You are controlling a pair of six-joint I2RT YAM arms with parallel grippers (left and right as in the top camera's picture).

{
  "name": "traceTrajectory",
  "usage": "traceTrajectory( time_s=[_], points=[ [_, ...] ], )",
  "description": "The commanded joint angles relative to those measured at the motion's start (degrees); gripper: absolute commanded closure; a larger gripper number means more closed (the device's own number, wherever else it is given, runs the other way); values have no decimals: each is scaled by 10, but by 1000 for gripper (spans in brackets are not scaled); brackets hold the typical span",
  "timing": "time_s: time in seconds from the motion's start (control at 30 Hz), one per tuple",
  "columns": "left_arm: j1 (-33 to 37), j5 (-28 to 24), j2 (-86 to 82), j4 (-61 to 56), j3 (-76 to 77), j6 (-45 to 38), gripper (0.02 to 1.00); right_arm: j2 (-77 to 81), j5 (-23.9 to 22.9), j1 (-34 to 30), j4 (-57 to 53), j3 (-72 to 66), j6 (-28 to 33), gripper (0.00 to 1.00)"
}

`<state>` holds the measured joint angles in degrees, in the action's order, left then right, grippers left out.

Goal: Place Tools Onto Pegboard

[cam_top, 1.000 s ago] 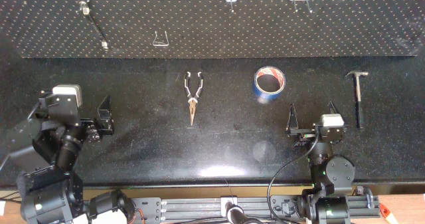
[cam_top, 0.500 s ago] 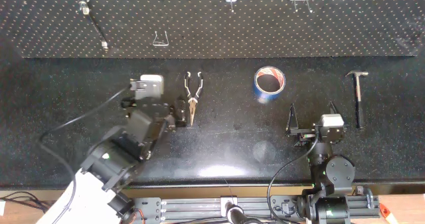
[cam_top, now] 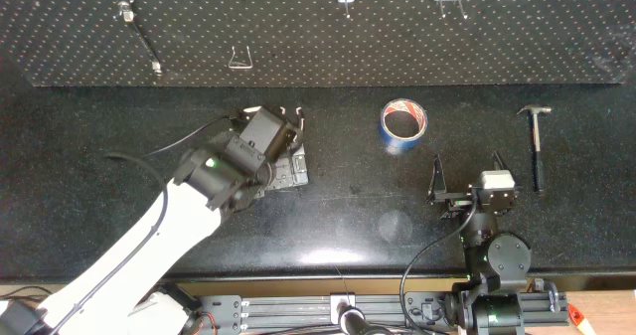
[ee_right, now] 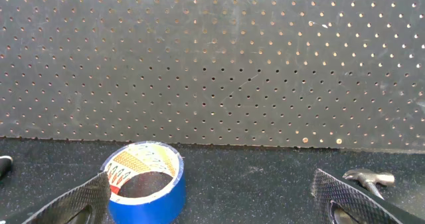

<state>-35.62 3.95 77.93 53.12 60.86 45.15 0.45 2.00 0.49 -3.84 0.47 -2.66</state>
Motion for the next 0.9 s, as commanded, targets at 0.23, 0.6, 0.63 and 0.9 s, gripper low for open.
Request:
traceTrajectory(
  time_s=[0.23,0.6,0.63,0.9],
  points=[
    [47,43,162,-11,78,-28,23,-4,1,3,-2,-2,2,18],
    [71,3,236,-169,115,-217,23,-4,1,3,-2,-2,2,18],
    [71,3,237,-173,115,-217,23,-4,1,3,-2,-2,2,18],
    [72,-5,266,-180,115,-202,20,-4,1,3,-2,-2,2,20]
  ],
)
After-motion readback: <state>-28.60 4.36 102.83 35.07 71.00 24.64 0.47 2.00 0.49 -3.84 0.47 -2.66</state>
